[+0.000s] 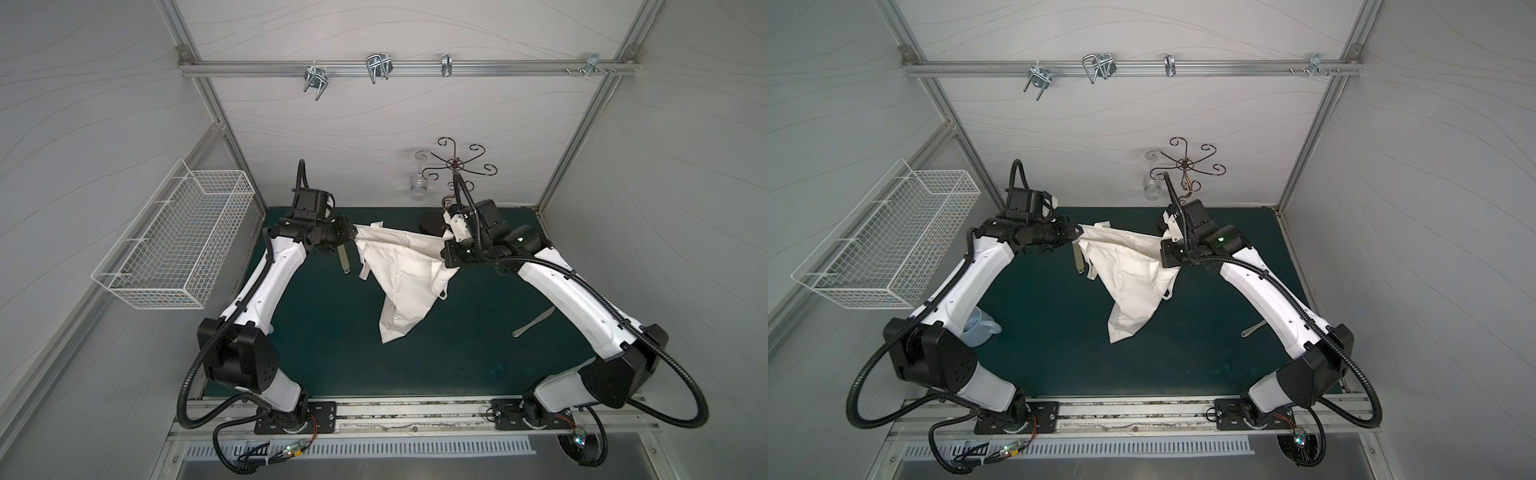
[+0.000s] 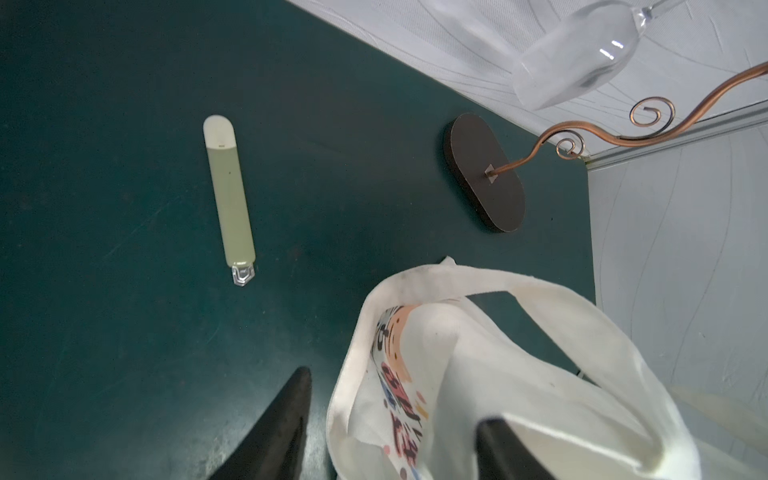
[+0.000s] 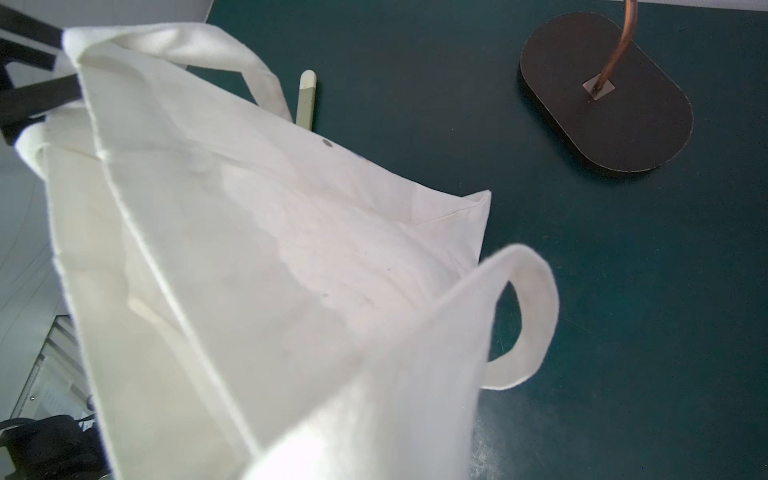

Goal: Place the art knife into the pouch
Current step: Adjust the pouch at the center of the board.

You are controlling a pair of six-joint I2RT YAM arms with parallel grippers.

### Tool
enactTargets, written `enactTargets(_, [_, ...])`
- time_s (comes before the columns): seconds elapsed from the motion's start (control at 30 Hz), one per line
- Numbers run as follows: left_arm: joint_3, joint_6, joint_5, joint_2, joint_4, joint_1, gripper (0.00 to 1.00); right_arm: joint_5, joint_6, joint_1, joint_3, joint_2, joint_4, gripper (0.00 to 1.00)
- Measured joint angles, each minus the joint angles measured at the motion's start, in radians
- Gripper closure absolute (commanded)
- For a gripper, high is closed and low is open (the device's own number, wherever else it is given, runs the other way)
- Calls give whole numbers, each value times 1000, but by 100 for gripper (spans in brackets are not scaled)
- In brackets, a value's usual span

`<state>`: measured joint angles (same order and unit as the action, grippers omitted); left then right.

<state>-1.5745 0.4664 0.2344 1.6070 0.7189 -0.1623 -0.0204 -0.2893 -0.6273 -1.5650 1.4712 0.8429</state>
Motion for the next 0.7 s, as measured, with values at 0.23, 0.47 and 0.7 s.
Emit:
enactTargets(0.23, [-27,15,142,132,-9,43,34,-13,2,-2,0,9,-23,100])
enactTargets(0.47, [156,85,365,-46,-169,134,34,-2,2,10,1,11,-21,100])
enactTargets(0.7, [216,209,550,-146,-420,230,33,45,2,64,11,11,23,100])
